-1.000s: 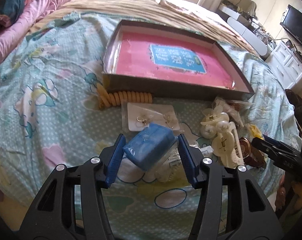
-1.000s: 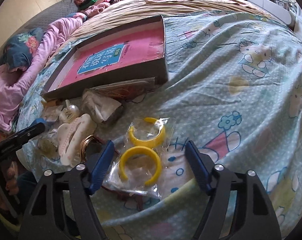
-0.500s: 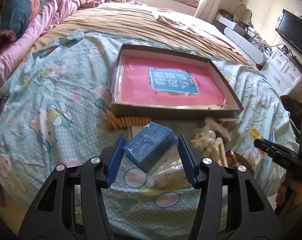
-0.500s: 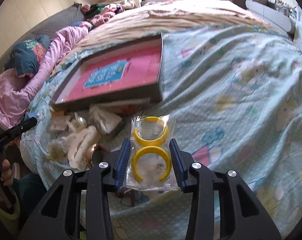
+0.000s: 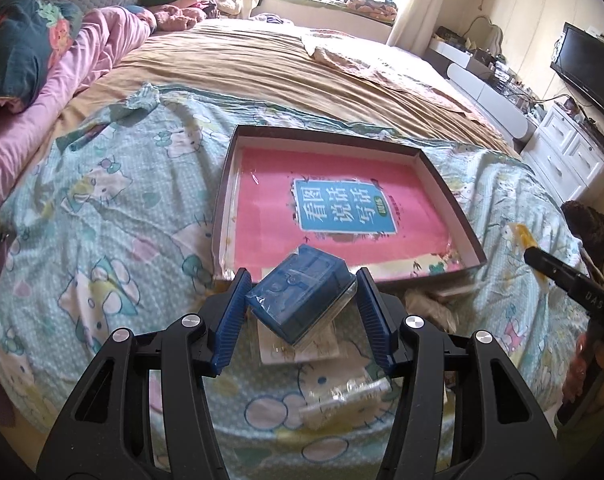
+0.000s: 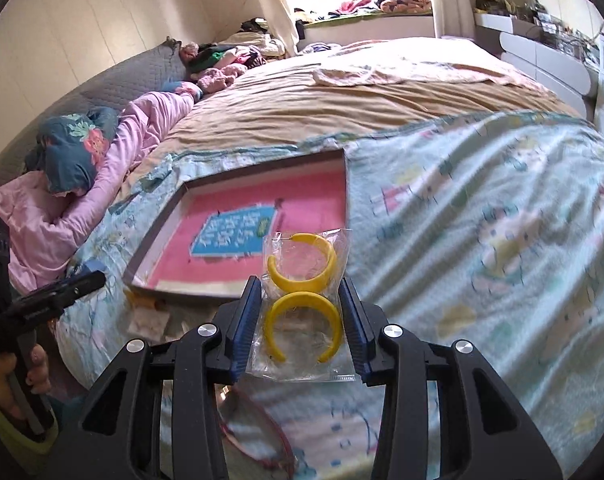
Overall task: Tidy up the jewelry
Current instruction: 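Place the blue box and yellow bangles into the pink tray, opening both tools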
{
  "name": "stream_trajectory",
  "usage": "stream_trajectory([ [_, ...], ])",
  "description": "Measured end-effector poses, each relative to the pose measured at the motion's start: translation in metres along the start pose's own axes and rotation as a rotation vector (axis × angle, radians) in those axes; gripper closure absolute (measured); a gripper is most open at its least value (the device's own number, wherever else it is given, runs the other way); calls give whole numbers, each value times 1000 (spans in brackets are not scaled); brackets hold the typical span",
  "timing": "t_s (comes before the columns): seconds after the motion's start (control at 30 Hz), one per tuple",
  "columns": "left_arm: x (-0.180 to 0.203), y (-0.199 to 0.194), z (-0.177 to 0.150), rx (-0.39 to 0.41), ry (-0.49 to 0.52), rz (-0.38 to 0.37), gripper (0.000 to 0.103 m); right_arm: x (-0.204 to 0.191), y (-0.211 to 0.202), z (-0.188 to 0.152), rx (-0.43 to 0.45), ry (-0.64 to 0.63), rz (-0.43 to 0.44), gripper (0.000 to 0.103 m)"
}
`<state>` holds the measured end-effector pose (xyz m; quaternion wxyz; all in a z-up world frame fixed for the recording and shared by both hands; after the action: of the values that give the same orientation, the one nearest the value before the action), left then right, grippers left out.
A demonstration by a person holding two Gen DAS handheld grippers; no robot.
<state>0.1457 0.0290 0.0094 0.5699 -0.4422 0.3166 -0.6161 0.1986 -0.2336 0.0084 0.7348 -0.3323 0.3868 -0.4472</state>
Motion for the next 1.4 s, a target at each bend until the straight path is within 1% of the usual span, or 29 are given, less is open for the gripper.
stream_trajectory([
  [0.23, -7, 10, 25, 8, -22, 9, 58, -11, 21, 32, 0, -34, 5, 65],
  [0.37, -9, 21, 39, 11, -28, 30, 58, -18, 38, 50, -15, -47, 16, 65],
  [0.53, -16, 40, 55, -3, -43, 36, 58, -24, 65, 68, -51, -67, -6, 65],
  [0.7, -24, 59, 62, -18, -51, 47, 58, -25, 92, 79, -102, -61, -15, 65],
  [0.93, -34, 83, 67, -60, -61, 67, 58, -24, 120, 87, -148, -60, -54, 65],
  [1.0, -33, 85, 67, -52, -47, 85, 58, -23, 126, 88, -163, -52, -68, 65],
  [1.13, -32, 85, 67, -52, -38, 86, 58, -21, 131, 86, -169, -55, -88, 64],
  [1.3, -25, 86, 66, -54, -15, 93, 58, -19, 133, 80, -173, -48, -94, 62],
  [1.37, -23, 84, 66, -49, -9, 95, 58, -19, 131, 77, -169, -49, -101, 59],
  [1.4, -22, 83, 65, -44, -3, 100, 58, -19, 129, 75, -161, -50, -104, 54],
])
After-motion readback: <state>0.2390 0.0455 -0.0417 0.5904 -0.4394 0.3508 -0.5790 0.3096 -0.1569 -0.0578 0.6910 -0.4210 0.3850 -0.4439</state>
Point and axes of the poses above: each gripper's, at about its wrist camera, not at the fingertips, and y roughly the way its jaws point, x to its right, z to its top, the point moved 1 cm from there along y, roughly the way its jaws point, and after that the axes turned 15 degrees about -x, right-handed, at the moved point
